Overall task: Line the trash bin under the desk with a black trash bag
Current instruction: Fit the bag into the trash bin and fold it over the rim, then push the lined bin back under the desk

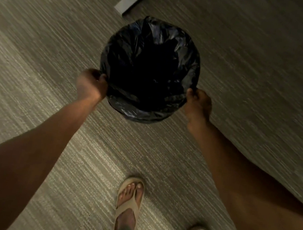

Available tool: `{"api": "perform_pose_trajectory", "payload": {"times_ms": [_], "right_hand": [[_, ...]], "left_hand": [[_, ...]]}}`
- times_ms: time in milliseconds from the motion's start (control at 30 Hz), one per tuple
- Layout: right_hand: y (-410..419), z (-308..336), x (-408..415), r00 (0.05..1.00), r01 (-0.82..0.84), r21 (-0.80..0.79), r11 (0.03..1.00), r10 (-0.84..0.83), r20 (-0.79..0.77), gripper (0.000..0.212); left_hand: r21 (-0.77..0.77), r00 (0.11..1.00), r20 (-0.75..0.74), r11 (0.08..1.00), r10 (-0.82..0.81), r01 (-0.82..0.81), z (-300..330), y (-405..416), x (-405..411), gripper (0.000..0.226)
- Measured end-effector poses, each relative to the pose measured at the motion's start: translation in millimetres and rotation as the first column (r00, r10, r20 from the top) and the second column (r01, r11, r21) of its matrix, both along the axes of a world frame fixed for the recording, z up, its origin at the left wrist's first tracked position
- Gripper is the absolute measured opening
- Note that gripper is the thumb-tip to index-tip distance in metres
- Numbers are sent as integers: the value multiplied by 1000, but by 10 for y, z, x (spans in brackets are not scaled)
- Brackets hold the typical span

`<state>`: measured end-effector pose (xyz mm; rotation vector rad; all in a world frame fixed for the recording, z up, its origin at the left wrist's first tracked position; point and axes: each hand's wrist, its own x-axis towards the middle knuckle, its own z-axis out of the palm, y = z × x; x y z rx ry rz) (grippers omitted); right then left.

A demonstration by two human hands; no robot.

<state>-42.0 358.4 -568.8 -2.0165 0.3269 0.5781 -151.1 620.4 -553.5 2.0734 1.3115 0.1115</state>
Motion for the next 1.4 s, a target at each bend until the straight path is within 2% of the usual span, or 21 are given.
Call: {"api": "perform_pose_trajectory", "payload": {"times_ms": [100, 267, 433, 500, 600, 700, 800, 933, 1133, 1233, 1400], "right_hand": [[179, -55, 83, 998, -63, -81, 995, 61, -30, 36], [292, -36, 132, 995, -94, -97, 991, 89, -55, 40], [206, 106, 186, 959, -283, -201, 938, 274, -68, 71], [127, 214, 135, 937, -338, -294, 894, 350, -13, 79], [-25, 438, 17, 837, -445, -456, 771, 539, 93, 85], [-181, 719, -87, 729, -470, -583, 663, 664, 166, 91], [-309, 1064, -188, 664, -431, -636, 640, 702, 256, 94], [-496, 1567, -340, 606, -397, -660, 638, 722, 334, 92], [-722, 2490, -669, 600, -388, -650, 654, 714, 361, 91], [-833, 3070, -924, 594, -411, -698, 587, 753, 283, 89], [-1104, 3930, -1356, 618, -352, -674, 649, 702, 354, 91]], "left_hand": [[-21, 998, -61, 1000, 22, -23, -33, 130, 58, 31], [-60, 996, -86, 998, 23, -28, -107, 247, 178, 30], [-15, 992, -118, 999, -44, 43, -69, 214, 220, 40], [87, 992, -112, 993, -65, 75, -33, 146, 147, 51], [347, 957, -57, 893, -285, 286, 74, -59, -22, 64], [454, 847, -37, 746, -531, 487, 280, -342, -99, 70], [467, 788, -66, 679, -612, 567, 656, -650, -85, 74], [459, 778, -137, 656, -614, 599, 1296, -999, -113, 79], [499, 763, -161, 615, -626, 611, 2283, -1477, -424, 75], [501, 724, -173, 574, -667, 648, 2816, -1727, -674, 76], [522, 720, -121, 573, -683, 632, 3700, -2072, -901, 76]]}}
